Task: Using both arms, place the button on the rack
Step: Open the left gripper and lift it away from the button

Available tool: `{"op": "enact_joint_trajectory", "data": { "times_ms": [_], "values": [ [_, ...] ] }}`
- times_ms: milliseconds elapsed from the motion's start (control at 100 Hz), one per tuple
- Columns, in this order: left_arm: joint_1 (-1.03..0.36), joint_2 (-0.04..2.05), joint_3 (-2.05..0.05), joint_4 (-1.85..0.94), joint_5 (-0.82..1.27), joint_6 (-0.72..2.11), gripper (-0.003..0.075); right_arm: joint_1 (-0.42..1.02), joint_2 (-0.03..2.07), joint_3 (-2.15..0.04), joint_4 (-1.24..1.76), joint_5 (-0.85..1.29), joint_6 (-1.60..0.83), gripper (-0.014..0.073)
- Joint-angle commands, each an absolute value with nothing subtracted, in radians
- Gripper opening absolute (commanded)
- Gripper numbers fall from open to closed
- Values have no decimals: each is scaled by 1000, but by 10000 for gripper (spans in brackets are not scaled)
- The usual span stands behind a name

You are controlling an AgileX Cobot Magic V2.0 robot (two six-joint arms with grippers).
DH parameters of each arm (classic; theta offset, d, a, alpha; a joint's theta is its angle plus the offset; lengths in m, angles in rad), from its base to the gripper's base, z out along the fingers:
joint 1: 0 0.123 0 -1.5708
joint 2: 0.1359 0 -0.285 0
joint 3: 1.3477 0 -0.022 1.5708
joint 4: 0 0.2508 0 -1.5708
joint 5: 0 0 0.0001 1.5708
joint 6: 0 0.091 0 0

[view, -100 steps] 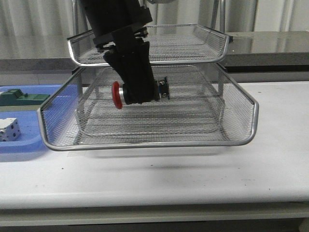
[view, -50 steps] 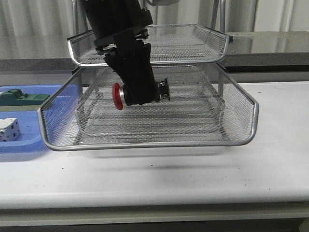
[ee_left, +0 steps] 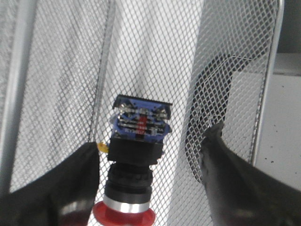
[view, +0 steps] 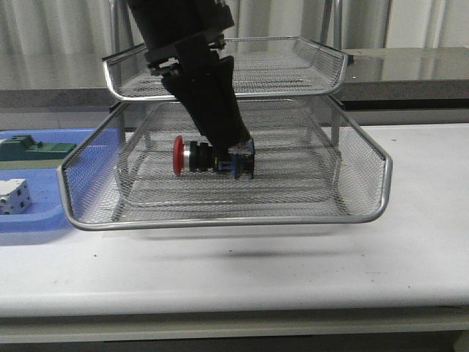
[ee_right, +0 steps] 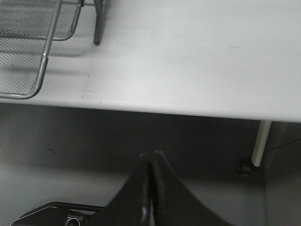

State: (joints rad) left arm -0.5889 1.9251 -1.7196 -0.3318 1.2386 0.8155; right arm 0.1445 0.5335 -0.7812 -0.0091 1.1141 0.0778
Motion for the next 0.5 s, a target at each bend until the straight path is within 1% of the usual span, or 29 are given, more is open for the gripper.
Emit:
{"op": "enact_joint_trajectory", "data": {
  "times_ms": [0,220,360,490],
  "values": [
    [-597,1845,-1763,-374,1267,786,445,142,536,-816,-21,1062,80,-71],
    [-597,1776,-1766,-372,1267,700,445,142,536,-816,-21,1062,80,-71],
    [-593,1716,-1766,-321,1267,676,442,142,536,-816,-21,1062,80,-71],
    [-555,1650,-1766,-284,1267,624,441,142,536,-816,-21,1062,80,-71]
  ]
}}
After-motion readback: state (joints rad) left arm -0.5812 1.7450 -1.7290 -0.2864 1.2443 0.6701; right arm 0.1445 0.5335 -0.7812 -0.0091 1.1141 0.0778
